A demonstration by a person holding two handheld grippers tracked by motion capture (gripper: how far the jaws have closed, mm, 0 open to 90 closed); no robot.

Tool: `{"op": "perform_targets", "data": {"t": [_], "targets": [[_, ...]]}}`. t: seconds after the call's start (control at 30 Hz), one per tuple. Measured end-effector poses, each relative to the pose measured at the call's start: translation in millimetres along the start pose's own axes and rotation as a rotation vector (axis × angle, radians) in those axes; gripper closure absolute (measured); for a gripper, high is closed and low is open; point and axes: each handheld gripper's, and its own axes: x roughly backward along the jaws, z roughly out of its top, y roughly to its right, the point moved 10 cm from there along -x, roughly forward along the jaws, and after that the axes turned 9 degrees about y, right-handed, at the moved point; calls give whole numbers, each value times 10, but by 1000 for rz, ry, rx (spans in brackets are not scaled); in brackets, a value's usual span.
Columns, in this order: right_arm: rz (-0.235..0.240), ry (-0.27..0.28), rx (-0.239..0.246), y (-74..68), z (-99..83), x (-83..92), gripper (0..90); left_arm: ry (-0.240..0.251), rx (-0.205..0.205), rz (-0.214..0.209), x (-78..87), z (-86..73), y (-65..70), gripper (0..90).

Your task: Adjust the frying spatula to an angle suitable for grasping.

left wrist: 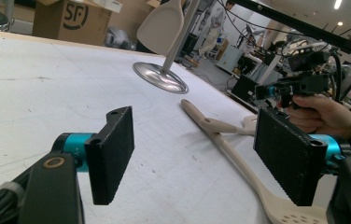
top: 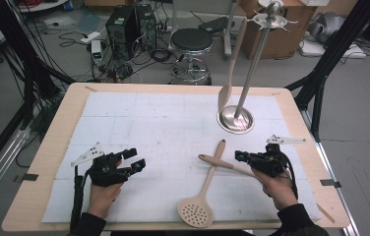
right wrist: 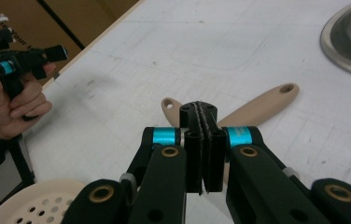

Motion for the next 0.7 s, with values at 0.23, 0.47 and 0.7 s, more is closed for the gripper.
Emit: {"op": "perform_targets", "data": {"t": [0.23, 0.47, 0.7], "targets": [[23, -29, -37, -12, -133, -75, 895, -5, -2, -4, 0, -5, 7, 295], [23, -50, -56, -20, -235, -139, 895, -2, -3, -4, -3, -3, 11, 295], [28, -84, -58, -46, -346, -197, 895, -2, -4, -4, -4, -3, 17, 295]]}}
